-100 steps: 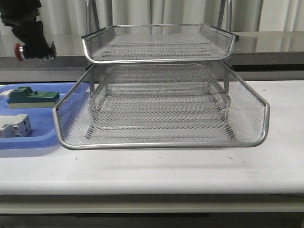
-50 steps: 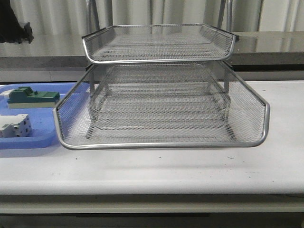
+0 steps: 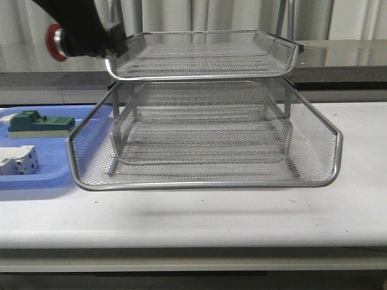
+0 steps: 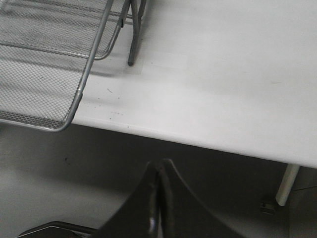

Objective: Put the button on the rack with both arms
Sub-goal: 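Lift the red push button and carry it over the pulled-out tray, then lower the button into the mesh tray and open the left gripper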

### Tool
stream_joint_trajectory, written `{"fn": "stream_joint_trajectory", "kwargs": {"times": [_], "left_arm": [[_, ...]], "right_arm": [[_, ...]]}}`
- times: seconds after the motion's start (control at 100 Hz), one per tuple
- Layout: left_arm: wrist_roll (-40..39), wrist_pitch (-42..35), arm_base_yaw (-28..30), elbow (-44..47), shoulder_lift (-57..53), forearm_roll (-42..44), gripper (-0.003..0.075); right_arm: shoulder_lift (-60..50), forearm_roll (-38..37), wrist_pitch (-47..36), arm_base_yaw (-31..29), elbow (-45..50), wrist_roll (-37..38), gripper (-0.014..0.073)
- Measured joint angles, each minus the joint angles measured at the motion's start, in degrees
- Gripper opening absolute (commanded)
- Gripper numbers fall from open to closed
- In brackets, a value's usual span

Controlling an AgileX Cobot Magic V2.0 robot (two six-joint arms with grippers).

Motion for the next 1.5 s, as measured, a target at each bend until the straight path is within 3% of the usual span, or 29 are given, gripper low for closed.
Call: {"fn": "stream_joint_trajectory", "kwargs": {"times": [0.19,0.37,0.72,0.79,0.96,1.03,1.23,1.5], "left_arm": [[-0.09,-1.32,-6.06,0.08,3.14,-1.45,0.0228],[-0.09,-7.92,-9.93,0.08,7.24,-1.94,0.0228],[-0.09,-13.18,-11.53,0.08,13.86,-2.12,0.0239],[-0.09,-13.43,-11.53,0.08,14.37,-2.12,0.0280],[-1.08,-13.66,-11.53,0.08,14.36,-2.21,0.0493],[-1.49,-13.66,-11.53,0.08,14.36,-2.21,0.0544],[-2.06,-13.26,-11.53,-0.05,14.36,-2.21,0.0554],[-6.72,-5.55,-11.53,-6.07,14.36,-2.21,0.0554]], "right_arm": [[0.00,0.00,0.00,0.00,0.00,0.00,-0.0060],[0.00,0.00,0.00,0.00,0.00,0.00,-0.0060],[0.00,0.00,0.00,0.00,0.00,0.00,-0.0060],[0.00,0.00,0.00,0.00,0.00,0.00,-0.0060],[0.00,0.00,0.00,0.00,0.00,0.00,-0.0060],[0.00,0.00,0.00,0.00,0.00,0.00,-0.0060],[0.00,0.00,0.00,0.00,0.00,0.00,-0.0060],[0.00,0.00,0.00,0.00,0.00,0.00,-0.0060]]}}
